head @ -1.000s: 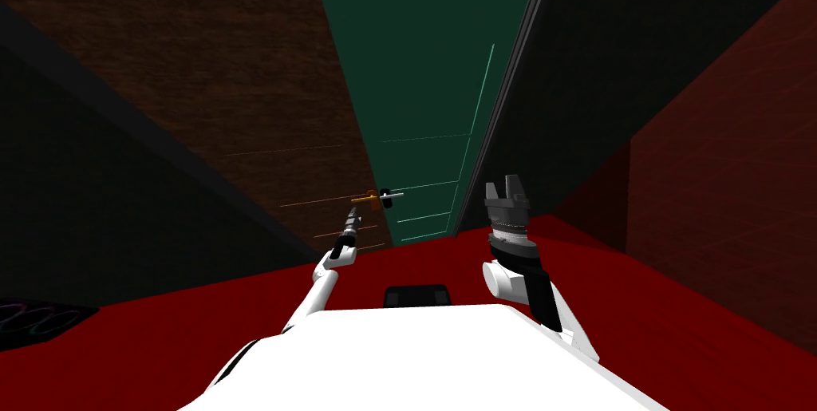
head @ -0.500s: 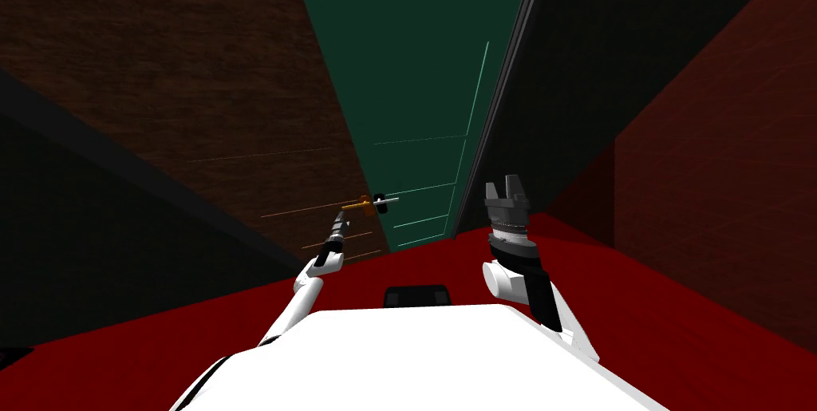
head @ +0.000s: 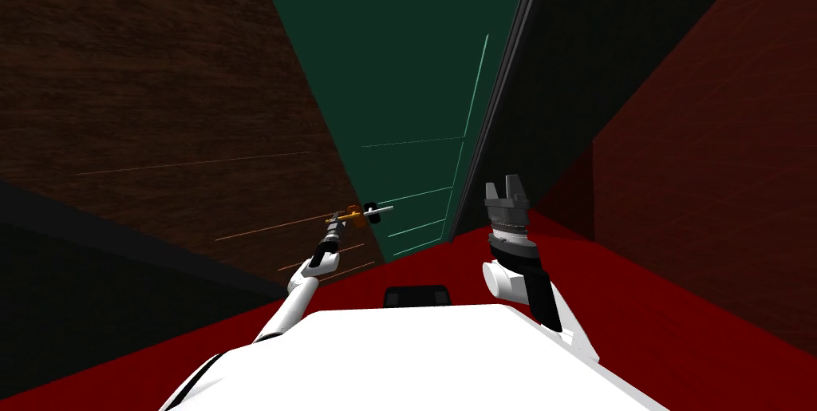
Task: Pull the door open
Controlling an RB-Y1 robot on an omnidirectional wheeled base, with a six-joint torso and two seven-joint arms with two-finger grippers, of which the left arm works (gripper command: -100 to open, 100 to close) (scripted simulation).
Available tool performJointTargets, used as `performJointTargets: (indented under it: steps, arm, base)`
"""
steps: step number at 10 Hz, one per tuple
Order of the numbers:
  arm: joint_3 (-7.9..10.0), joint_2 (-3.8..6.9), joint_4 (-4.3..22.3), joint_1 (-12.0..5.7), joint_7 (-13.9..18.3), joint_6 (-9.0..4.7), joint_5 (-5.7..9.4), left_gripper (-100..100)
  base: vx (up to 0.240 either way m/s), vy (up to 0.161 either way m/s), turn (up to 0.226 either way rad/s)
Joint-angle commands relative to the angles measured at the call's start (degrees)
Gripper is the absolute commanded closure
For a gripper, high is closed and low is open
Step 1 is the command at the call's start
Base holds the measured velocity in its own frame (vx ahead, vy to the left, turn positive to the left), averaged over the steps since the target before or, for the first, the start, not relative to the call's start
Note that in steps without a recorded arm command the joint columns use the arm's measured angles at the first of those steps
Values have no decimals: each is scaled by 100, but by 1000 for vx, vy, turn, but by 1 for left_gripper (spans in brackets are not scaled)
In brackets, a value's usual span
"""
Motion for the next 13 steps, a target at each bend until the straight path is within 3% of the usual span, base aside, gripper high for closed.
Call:
performJointTargets:
  steps: [1,2,7,8,10,13]
  arm:
    - [0,0,0,0,0,0,0,-100]
    - [0,0,0,0,0,0,0,100]
    - [0,0,0,0,0,0,0,100]
    - [7,84,8,79,52,0,9,100]
    - [-33,154,-15,135,119,-13,9,100]
    - [-228,261,-113,218,299,-61,-12,100]
  base:
    - [88,-41,-41]
    - [-12,9,52]
    - [-16,5,-9]
    - [-110,56,-22]
    - [-183,43,-75]
    - [-204,16,-103]
